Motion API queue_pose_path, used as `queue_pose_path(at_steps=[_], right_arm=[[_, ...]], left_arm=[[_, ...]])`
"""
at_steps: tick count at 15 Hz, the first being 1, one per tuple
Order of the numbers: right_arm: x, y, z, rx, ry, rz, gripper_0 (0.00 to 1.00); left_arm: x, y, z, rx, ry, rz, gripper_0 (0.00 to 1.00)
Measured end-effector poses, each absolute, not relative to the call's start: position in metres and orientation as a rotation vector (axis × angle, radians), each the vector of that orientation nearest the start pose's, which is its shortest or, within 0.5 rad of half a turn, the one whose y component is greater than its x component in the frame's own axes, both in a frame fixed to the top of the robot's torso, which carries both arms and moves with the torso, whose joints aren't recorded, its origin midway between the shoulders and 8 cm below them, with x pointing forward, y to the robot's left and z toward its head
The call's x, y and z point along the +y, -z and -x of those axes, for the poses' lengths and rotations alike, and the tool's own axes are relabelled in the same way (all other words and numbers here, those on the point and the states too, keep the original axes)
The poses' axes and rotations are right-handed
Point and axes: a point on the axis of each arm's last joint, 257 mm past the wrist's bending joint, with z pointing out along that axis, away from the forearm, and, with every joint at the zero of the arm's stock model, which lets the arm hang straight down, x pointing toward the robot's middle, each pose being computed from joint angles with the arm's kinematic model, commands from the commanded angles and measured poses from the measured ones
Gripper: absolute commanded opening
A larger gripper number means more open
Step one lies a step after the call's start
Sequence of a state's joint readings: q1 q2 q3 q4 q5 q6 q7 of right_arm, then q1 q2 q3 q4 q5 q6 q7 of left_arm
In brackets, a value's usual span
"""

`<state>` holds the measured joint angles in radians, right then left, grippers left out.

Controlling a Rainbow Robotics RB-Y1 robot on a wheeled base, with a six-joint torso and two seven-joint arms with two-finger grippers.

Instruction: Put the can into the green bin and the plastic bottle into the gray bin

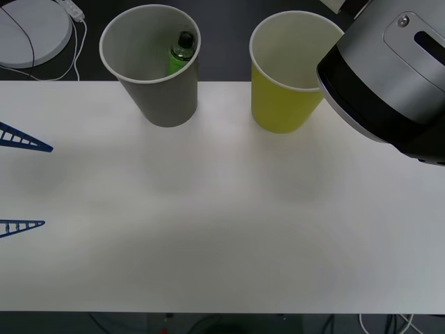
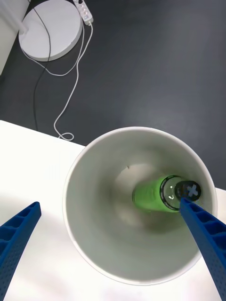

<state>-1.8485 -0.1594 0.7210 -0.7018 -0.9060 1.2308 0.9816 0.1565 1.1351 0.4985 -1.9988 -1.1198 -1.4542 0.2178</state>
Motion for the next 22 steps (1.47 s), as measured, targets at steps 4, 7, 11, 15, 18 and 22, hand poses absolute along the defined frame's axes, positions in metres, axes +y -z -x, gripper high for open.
queue_pose_path(at_steps=[4,7,11,15,18,22], right_arm=[[0.143,-0.081,-0.587,2.233,-0.261,0.428,1.00],[0.142,-0.080,-0.587,2.229,-0.265,0.437,1.00],[0.139,-0.078,-0.587,2.223,-0.273,0.450,1.00],[0.136,-0.078,-0.586,2.211,-0.281,0.472,1.00],[0.130,-0.076,-0.585,2.199,-0.279,0.507,1.00],[0.121,-0.072,-0.579,2.179,-0.282,0.555,1.00]], left_arm=[[0.281,0.075,-0.314,1.520,0.363,-1.656,1.00],[0.281,0.075,-0.314,1.520,0.363,-1.656,1.00],[0.281,0.075,-0.314,1.520,0.363,-1.656,1.00],[0.281,0.075,-0.314,1.520,0.363,-1.656,1.00],[0.281,0.075,-0.314,1.520,0.363,-1.656,1.00],[0.281,0.075,-0.314,1.520,0.363,-1.656,1.00]])
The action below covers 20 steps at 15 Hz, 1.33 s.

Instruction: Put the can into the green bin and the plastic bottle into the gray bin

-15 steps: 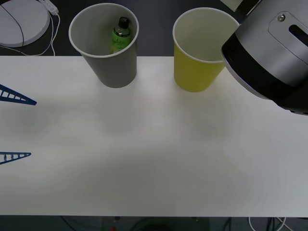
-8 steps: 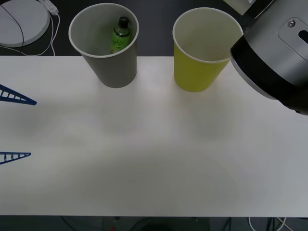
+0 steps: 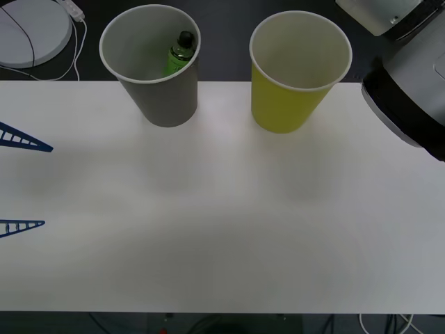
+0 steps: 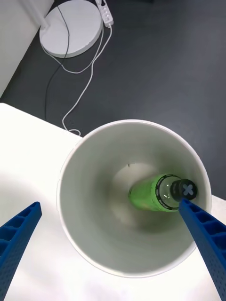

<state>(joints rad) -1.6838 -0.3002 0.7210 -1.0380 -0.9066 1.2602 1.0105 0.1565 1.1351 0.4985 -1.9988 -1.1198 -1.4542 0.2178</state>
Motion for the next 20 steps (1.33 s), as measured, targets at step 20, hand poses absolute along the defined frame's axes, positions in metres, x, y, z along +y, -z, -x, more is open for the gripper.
queue_pose_path(at_steps=[20], right_arm=[[0.052,-0.053,-0.516,2.056,-0.305,0.762,1.00]], left_arm=[[0.281,0.075,-0.314,1.520,0.363,-1.656,1.00]])
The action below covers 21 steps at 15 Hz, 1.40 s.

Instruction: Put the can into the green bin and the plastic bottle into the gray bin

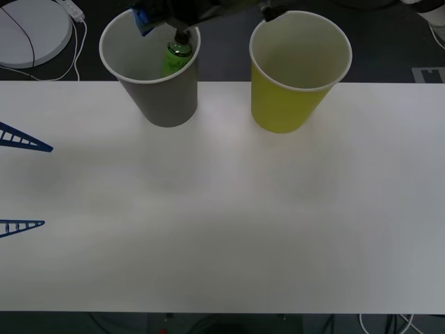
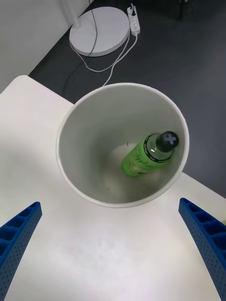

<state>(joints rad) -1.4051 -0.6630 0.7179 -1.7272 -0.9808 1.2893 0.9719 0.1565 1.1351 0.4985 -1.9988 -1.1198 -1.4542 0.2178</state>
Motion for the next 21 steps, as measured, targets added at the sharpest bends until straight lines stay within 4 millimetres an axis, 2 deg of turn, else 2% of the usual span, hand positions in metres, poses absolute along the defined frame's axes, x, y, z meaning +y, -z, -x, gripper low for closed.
queue_pose_path(at_steps=[6,9,15,21], right_arm=[[0.024,-0.042,-0.511,2.024,-0.380,0.723,1.00],[0.011,-0.034,-0.502,1.983,-0.377,0.745,1.00],[0.020,-0.041,-0.454,1.836,-0.501,0.847,1.00],[0.012,-0.036,-0.435,1.731,-0.549,0.881,1.00]], left_arm=[[0.281,0.075,-0.314,1.520,0.363,-1.656,1.00],[0.281,0.075,-0.314,1.520,0.363,-1.656,1.00],[0.281,0.075,-0.314,1.520,0.363,-1.656,1.00],[0.281,0.075,-0.314,1.520,0.363,-1.656,1.00]])
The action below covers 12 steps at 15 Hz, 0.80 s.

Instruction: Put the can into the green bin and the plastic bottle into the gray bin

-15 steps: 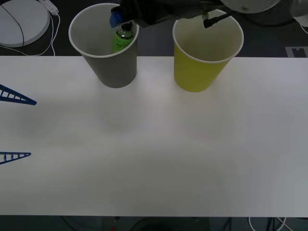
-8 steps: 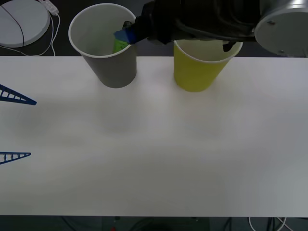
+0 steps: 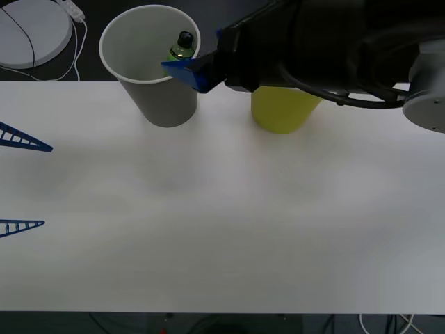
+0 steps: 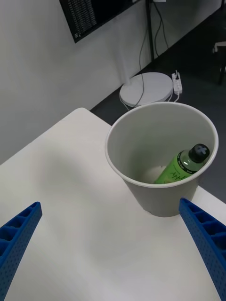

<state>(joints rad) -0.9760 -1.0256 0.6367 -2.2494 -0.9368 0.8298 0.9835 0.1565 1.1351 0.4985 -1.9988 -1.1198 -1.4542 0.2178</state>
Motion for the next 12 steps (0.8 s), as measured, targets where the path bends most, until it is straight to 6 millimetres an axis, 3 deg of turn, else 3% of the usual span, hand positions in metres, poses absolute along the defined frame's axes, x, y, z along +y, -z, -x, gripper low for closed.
queue_pose_path(at_steps=[12], right_arm=[[-0.011,-0.025,-0.417,1.532,-0.600,0.929,1.00]], left_arm=[[0.281,0.075,-0.314,1.520,0.363,-1.656,1.00]])
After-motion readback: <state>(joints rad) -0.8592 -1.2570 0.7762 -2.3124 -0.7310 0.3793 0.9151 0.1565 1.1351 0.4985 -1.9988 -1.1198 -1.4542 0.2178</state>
